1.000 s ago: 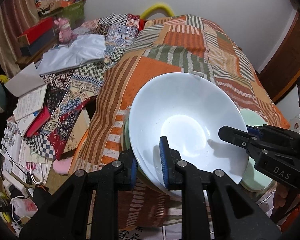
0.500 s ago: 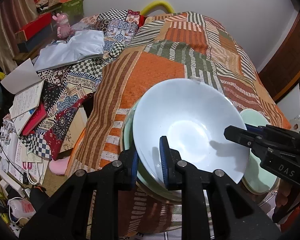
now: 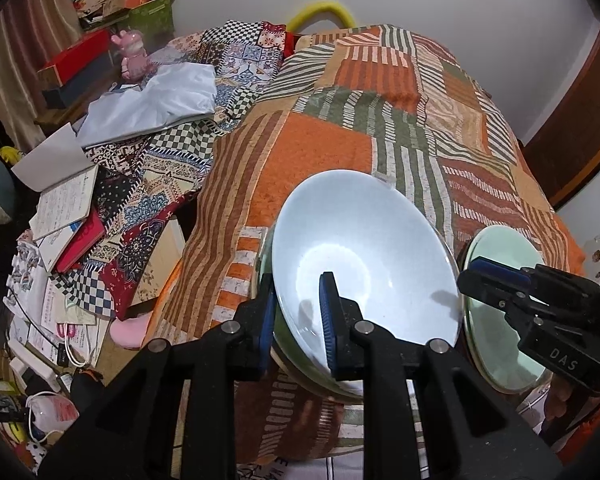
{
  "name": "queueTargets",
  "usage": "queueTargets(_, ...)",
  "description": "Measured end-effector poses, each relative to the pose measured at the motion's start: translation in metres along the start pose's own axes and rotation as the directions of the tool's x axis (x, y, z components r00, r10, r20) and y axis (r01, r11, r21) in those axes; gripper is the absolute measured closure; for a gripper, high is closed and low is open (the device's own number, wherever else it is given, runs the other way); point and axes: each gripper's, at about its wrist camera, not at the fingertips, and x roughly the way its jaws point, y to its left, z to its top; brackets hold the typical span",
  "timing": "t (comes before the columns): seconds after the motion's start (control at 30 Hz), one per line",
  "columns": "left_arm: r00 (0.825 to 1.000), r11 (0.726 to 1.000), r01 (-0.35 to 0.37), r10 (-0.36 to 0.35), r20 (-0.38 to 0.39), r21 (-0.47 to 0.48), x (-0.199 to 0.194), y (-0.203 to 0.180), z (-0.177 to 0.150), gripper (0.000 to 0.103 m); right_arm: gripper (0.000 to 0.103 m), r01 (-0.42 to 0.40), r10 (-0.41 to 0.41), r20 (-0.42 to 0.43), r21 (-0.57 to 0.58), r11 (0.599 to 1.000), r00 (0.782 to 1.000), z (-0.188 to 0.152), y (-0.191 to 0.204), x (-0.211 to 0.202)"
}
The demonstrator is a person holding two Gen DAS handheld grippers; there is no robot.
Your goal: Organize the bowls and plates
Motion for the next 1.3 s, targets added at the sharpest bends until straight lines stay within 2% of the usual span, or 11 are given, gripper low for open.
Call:
queueTargets(0.13, 0.999, 1.0, -0.016, 0.016, 0.033, 0.0, -0.011, 0.004, 0.001, 0.083, 0.076, -0.002, 0.002, 0.002, 0.001, 1.0, 1.0, -0.001, -0.003, -0.002)
queueTargets(0.23, 0.999, 1.0, -0.026, 0.026, 0.045, -0.008, -0.015, 0.008, 0.001, 0.076, 0.069, -0.003, 0.003, 0.01, 0.006, 1.0, 1.0, 0.0, -0.004, -0.004)
queueTargets(0.33, 0.999, 0.999, -0.033, 0.033, 0.034, -0.021, -0.013, 0.014, -0.003, 0.075, 0.064, 0.002, -0.002, 0.016, 0.01, 1.0, 1.0, 0.0, -0.005, -0.004)
queueTargets(0.53, 1.0, 0.999, -0.016, 0.015, -0.006, -0.047, 0.001, 0.023, -0.015, 0.071, 0.064, 0.001, -0.001, -0.007, 0.012, 1.0, 1.0, 0.0, -0.006, 0.005)
queueTargets(0.97, 0.994, 0.995, 0.073, -0.078, -0.072, -0.068, 0.03, 0.02, -0.022, 0.068, 0.064, -0.013, 0.013, -0.056, 0.004, 1.0, 0.998, 0.002, 0.004, 0.03)
queueTargets(1.17, 0.992, 0.994, 0.082, -0.088, -0.091, -0.07, 0.041, 0.018, -0.021, 0.067, 0.064, -0.016, 0.015, -0.088, -0.01, 1.0, 0.996, 0.001, 0.009, 0.043)
queueTargets(1.3, 0.994, 0.995, 0.076, -0.08, -0.08, -0.06, 0.041, 0.016, -0.021, 0.067, 0.064, 0.014, -0.016, -0.08, -0.033, 0.999, 0.997, 0.0, 0.012, 0.043)
